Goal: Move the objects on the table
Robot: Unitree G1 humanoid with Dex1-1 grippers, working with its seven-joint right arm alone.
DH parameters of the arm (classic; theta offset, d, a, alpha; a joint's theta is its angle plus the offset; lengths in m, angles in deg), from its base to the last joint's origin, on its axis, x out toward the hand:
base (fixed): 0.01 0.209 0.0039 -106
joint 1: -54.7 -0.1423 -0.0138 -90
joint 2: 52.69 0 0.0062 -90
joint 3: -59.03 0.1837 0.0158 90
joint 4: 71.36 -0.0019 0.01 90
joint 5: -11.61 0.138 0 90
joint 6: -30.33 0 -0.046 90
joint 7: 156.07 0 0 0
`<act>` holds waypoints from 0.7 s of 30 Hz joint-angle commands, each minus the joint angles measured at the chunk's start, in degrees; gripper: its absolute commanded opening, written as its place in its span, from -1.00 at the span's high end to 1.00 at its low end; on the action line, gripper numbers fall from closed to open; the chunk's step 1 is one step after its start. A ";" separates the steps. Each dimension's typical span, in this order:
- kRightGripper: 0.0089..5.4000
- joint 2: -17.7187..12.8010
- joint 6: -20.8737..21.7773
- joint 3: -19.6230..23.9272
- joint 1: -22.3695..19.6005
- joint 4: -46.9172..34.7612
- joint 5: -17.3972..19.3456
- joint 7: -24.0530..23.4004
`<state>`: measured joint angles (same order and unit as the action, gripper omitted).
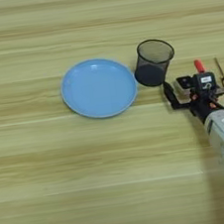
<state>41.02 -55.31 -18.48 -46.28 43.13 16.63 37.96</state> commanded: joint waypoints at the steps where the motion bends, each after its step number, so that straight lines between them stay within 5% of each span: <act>1: -1.00 -1.87 2.46 0.83 -5.07 0.65 0.79 -0.71; 17: -1.00 -1.88 4.04 1.43 -7.92 8.61 2.97 0.86; 21: -0.82 -1.88 4.19 1.40 -7.97 8.76 3.02 1.13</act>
<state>40.62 -52.35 -17.14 -50.65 53.41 19.07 39.24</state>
